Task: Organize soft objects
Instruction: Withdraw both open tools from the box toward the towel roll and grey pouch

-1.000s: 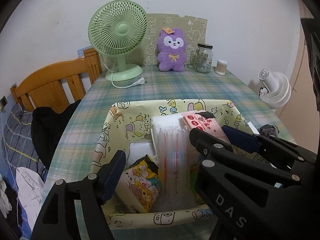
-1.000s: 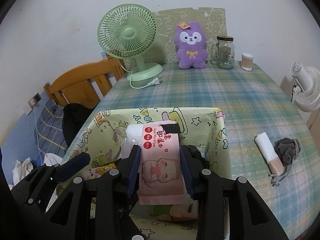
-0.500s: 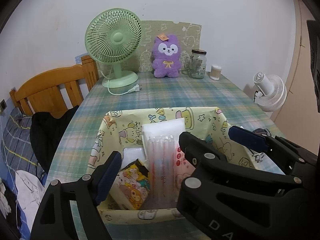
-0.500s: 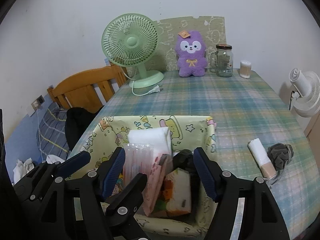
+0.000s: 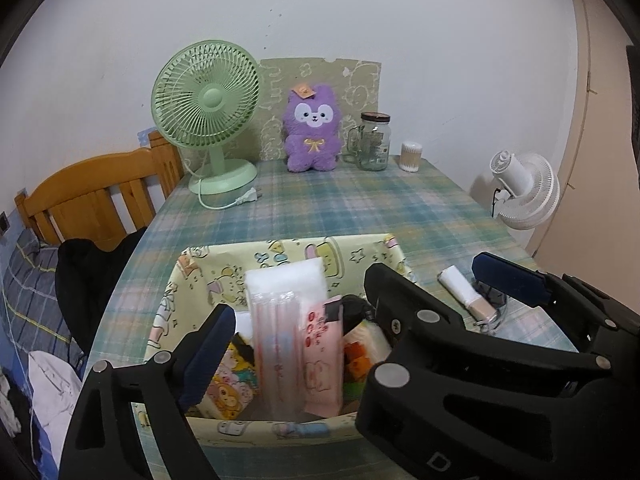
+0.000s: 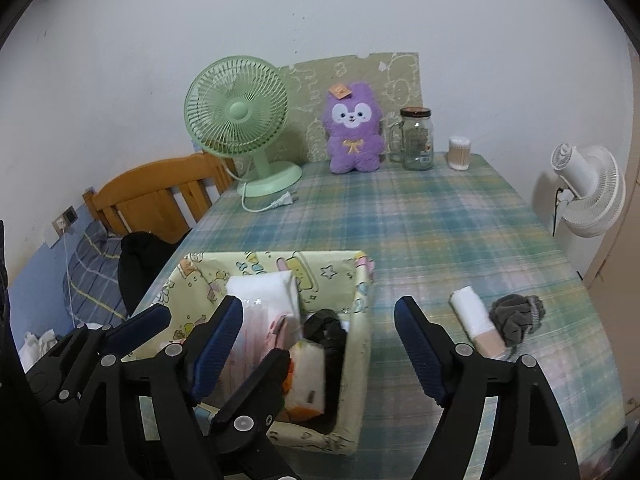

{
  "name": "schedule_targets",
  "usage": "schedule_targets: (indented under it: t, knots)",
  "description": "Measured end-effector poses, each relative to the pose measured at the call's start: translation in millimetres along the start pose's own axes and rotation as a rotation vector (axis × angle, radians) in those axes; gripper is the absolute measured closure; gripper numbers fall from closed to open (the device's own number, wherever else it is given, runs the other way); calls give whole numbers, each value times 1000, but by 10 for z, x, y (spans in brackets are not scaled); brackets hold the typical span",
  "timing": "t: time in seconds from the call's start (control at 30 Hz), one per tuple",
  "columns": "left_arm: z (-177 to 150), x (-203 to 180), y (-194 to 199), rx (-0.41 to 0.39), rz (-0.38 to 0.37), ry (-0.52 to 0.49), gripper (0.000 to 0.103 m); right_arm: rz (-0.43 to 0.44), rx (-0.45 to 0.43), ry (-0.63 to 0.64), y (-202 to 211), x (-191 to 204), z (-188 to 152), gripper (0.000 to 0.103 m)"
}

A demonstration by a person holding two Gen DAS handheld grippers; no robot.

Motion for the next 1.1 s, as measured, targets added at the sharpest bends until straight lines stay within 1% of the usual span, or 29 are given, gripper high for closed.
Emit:
schedule_targets:
  t: [0.1,0.23,0.4,0.47,0.87,1.1]
  knots:
    - [41,-72,43,-11,1,-5,10,-5,-13,-2,69,-56,37,21]
    - [94,-170,93,-26,-1,-12,8,-18,-34,-6,177,-141,80,14]
    - [172,-312,166,-46,-11,-16,6,-36,-59,-3,318,-257,157,11]
    - [203,-375,199,-53,-18,-18,5,-44,-70,-3,371,-301,189,6]
    - [313,-671,338,-89,-27,-35,1,-75,-124,6,669,-559,325,0]
    - [350,-817,411,-119,-25,-43,0,-106,-154,26,808,-674,360,0]
Point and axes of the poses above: each gripper's, at about its wrist camera, not at the fingertips, and y roughly against the way its jaws point, x to its left, z to its top, the point moved 4 cm from there along -y, roughly the way its jaws point, and after that the axes turned 7 degrees about -x, right-handed, at the moved point
